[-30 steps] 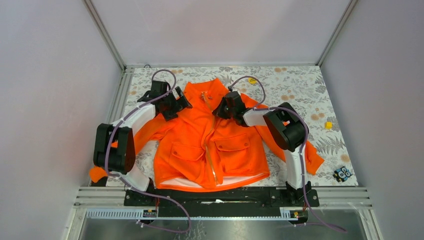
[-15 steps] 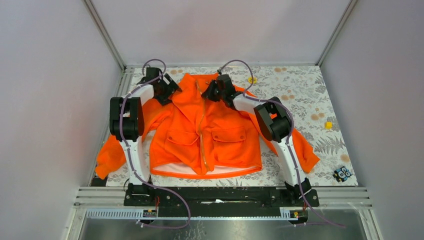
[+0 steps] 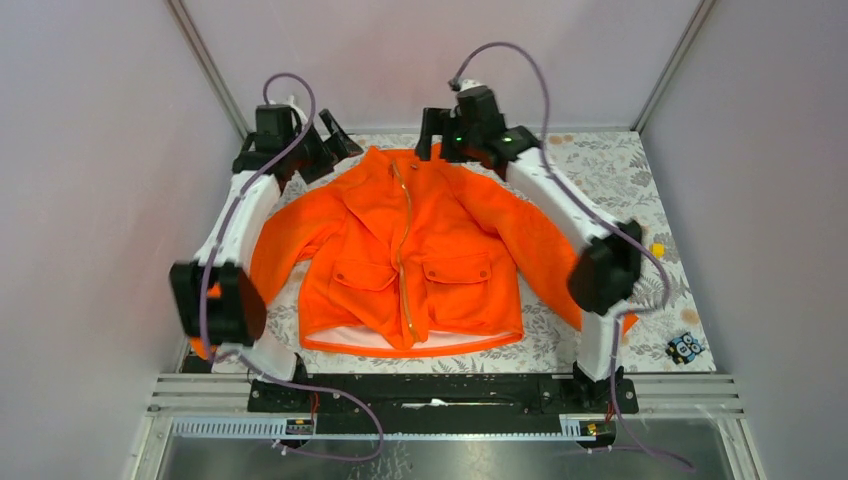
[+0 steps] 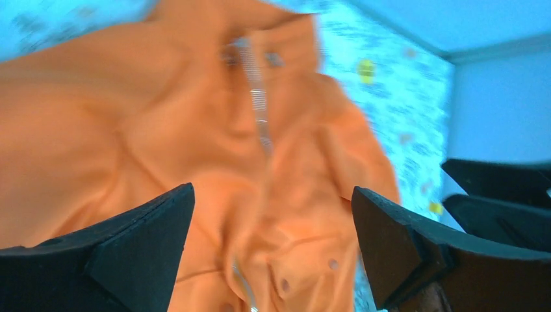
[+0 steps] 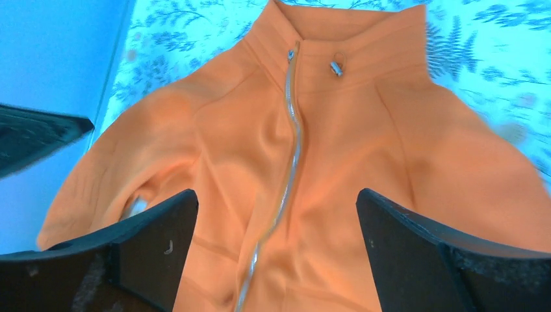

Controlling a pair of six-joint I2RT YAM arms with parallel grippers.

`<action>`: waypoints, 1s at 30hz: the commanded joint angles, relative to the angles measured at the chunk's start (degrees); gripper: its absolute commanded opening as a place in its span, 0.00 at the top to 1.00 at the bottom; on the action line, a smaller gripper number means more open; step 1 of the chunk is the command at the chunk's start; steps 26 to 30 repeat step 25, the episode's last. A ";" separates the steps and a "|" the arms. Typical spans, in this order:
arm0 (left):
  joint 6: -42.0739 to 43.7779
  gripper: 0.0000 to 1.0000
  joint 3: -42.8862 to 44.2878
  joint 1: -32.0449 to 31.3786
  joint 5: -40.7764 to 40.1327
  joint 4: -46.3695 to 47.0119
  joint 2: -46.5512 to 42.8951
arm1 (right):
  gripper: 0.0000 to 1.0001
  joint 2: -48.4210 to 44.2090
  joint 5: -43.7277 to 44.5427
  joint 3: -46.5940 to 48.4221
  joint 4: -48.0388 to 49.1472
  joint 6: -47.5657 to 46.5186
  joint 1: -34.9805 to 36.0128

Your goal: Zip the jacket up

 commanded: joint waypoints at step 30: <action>10.02 0.01 1.06 -5.38 -5.07 11.05 -53.24 | 0.00 -82.09 26.30 -38.49 11.06 -17.93 -0.19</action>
